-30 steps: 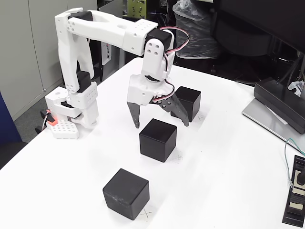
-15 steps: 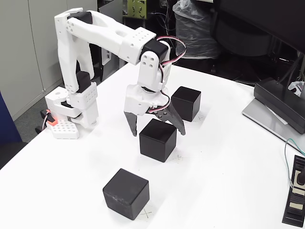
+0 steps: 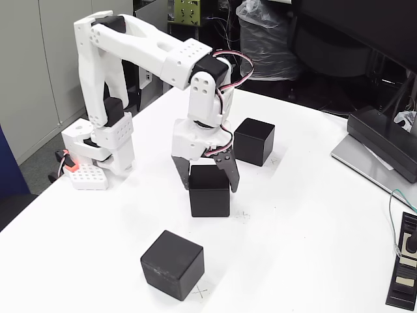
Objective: Stack the 3 blocks
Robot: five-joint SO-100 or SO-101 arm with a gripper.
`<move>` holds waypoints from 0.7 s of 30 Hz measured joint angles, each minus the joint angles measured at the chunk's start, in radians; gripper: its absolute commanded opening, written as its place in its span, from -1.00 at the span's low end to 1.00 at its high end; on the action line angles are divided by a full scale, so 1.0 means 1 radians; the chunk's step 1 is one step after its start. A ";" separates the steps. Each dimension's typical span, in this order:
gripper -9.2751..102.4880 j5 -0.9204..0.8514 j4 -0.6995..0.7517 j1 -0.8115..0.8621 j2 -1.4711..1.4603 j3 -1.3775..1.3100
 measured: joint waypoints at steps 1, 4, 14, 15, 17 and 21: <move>-0.70 0.000 -0.009 0.000 0.002 0.000; -0.83 0.000 -0.031 0.003 0.002 0.000; -0.85 0.000 -0.028 -0.011 -0.002 -0.141; -0.85 0.000 -0.002 -0.011 -0.002 -0.176; -0.85 0.000 0.041 -0.009 -0.002 -0.249; -0.85 0.000 0.167 -0.026 -0.002 -0.403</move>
